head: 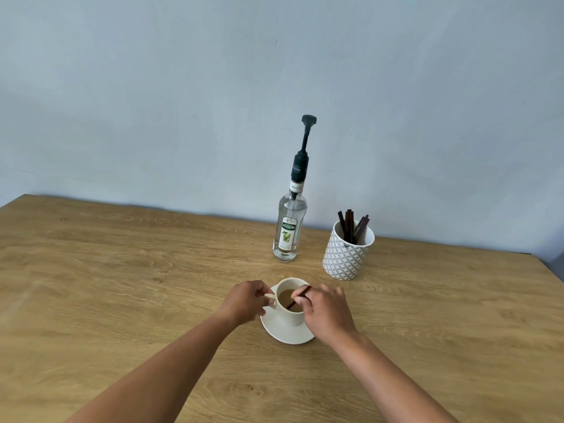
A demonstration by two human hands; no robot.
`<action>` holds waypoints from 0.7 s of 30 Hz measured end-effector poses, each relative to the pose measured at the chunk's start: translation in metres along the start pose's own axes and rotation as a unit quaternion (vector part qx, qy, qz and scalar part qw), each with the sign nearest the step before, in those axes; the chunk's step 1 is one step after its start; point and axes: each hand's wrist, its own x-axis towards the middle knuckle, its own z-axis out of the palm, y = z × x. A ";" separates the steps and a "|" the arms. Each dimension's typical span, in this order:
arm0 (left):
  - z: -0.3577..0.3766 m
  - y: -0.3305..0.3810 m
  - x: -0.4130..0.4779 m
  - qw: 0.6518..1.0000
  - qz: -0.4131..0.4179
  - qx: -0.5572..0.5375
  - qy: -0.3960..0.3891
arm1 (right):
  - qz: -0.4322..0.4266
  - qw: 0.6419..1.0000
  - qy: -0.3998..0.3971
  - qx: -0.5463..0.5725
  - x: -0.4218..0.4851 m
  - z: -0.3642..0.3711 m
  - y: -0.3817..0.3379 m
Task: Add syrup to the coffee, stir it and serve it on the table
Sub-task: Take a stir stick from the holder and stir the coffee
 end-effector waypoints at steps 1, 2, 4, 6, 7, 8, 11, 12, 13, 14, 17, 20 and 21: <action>0.000 0.000 0.000 1.000 0.000 0.001 0.000 | -0.002 1.000 -0.001 0.003 0.000 0.001 -0.001; 0.000 0.000 0.000 1.000 0.000 0.001 0.000 | -0.003 1.000 0.000 0.003 0.000 0.001 -0.002; 0.000 0.001 0.000 1.000 -0.001 0.002 -0.002 | 0.001 1.000 0.005 -0.005 -0.001 0.001 -0.001; 0.000 0.001 0.000 1.000 -0.001 0.003 -0.004 | 0.009 1.000 0.008 -0.014 -0.001 -0.001 0.001; 0.000 0.001 0.000 1.000 -0.002 0.003 -0.004 | 0.013 1.000 0.010 -0.018 -0.001 -0.002 0.002; -0.001 0.001 0.000 1.000 -0.002 0.003 -0.004 | 0.015 1.000 0.011 -0.022 -0.001 -0.002 0.004; 0.000 0.001 0.000 1.000 -0.001 0.000 -0.002 | 0.018 1.000 0.013 -0.017 -0.003 -0.002 0.005; 0.000 0.001 -0.001 1.000 -0.001 -0.001 -0.002 | 0.017 1.000 0.012 -0.009 -0.004 -0.001 0.005; 0.000 0.001 -0.001 1.000 -0.001 -0.002 -0.002 | 0.015 1.000 0.010 -0.001 -0.004 0.000 0.003; 0.000 0.001 -0.001 1.000 -0.001 -0.001 -0.003 | 0.012 1.000 0.008 0.007 -0.004 0.001 0.002; 0.000 0.002 -0.001 1.000 -0.001 0.001 -0.003 | 0.009 1.000 0.002 0.018 -0.001 0.003 -0.001; 0.000 0.002 0.000 1.000 0.000 0.002 -0.004 | 0.022 1.000 0.007 -0.001 0.001 0.002 0.001; 0.000 0.002 0.000 1.000 0.001 0.003 -0.004 | 0.026 1.000 0.010 -0.012 0.001 0.001 0.003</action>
